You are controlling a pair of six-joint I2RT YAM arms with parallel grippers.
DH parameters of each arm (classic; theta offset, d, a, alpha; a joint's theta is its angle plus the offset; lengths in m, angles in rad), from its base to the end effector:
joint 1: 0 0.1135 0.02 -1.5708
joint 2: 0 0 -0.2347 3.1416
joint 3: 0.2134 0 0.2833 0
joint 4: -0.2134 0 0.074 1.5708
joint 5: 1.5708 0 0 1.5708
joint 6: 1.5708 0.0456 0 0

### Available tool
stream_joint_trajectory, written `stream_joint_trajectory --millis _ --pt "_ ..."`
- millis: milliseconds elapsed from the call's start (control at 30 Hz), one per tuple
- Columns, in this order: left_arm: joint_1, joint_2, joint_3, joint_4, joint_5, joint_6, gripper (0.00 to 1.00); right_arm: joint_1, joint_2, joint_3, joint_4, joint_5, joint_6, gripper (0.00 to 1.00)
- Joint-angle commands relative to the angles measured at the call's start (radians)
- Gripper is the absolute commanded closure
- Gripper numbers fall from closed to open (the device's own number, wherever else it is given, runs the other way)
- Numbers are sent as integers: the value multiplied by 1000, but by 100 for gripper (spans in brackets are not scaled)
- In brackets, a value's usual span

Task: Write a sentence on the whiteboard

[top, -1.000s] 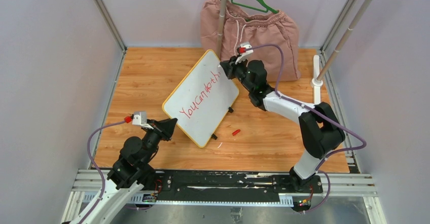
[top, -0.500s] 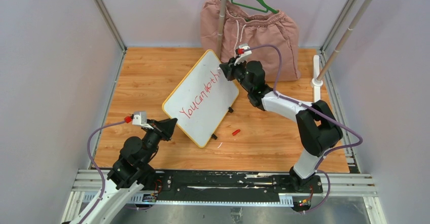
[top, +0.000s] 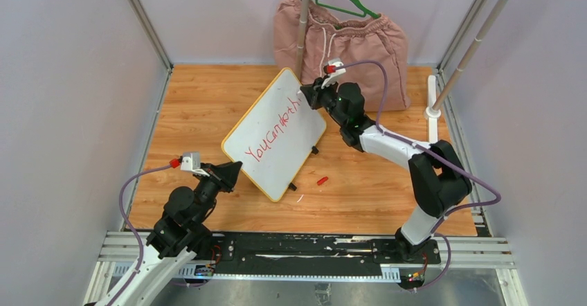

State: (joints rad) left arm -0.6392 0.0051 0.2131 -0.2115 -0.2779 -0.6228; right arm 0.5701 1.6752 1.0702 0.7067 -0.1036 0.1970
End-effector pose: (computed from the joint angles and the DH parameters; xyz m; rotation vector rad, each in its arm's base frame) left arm 0.1372 -0.0864 0.2302 -0.2114 1.6133 -0.7654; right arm 0.3553 0.2334 0.2509 -0.3643 1.4639 0.6964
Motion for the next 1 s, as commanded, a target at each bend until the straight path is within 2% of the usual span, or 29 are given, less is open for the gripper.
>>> stream_joint_trajectory --millis 0,967 --pt "-2 -62 10 -52 -15 51 100 -12 -56 -14 7 13 15 100" --pt "-3 -62 5 -43 -3 57 100 -50 46 33 22 21 30 100"
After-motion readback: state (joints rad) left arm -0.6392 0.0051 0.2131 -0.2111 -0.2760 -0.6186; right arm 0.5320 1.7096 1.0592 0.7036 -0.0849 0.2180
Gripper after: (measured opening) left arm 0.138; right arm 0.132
